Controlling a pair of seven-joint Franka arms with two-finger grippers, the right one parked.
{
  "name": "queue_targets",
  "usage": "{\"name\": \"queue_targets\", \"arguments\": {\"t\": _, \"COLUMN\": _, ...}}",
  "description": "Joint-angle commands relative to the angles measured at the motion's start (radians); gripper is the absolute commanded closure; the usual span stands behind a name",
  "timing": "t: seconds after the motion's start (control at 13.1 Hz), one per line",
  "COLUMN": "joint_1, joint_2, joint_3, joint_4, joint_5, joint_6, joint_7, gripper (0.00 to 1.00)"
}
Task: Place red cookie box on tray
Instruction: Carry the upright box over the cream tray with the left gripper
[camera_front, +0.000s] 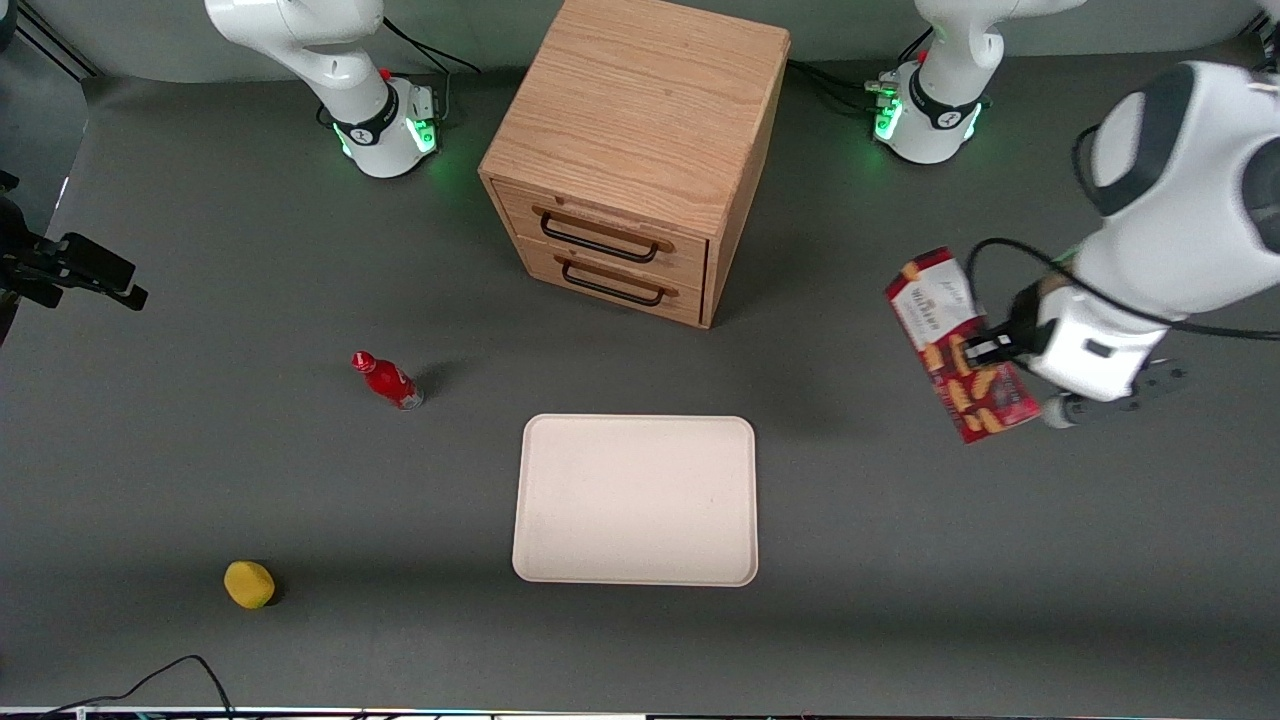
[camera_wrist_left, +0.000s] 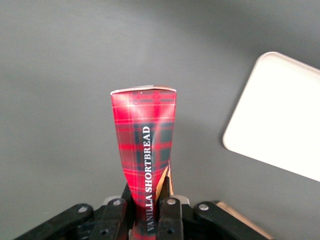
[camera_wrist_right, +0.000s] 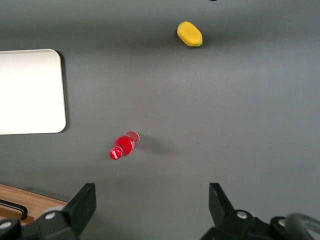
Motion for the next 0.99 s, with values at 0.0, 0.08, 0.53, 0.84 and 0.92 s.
{"name": "queue_targets", "arguments": {"t": 0.0, "joint_1": -0.100, "joint_2": 0.063, "joint_3": 0.011, "joint_4": 0.030, "joint_5": 0.006, "joint_6": 0.091, "joint_7": -0.143, "gripper": 1.00}}
{"name": "queue_targets", "arguments": {"t": 0.08, "joint_1": -0.129, "joint_2": 0.083, "joint_3": 0.011, "joint_4": 0.038, "joint_5": 0.017, "joint_6": 0.125, "joint_7": -0.166, "gripper": 1.00}}
{"name": "queue_targets", "arguments": {"t": 0.53, "joint_1": -0.327, "joint_2": 0.258, "joint_3": 0.012, "joint_4": 0.125, "joint_5": 0.178, "joint_6": 0.223, "joint_7": -0.313, "gripper": 1.00}}
{"name": "queue_targets", "arguments": {"t": 0.84, "joint_1": -0.381, "joint_2": 0.414, "joint_3": 0.022, "joint_4": 0.225, "joint_5": 0.210, "joint_6": 0.353, "joint_7": -0.356, "gripper": 1.00}}
{"name": "queue_targets", "arguments": {"t": 0.92, "joint_1": -0.382, "joint_2": 0.440, "joint_3": 0.023, "joint_4": 0.234, "joint_5": 0.212, "joint_6": 0.401, "joint_7": -0.350, "gripper": 1.00}}
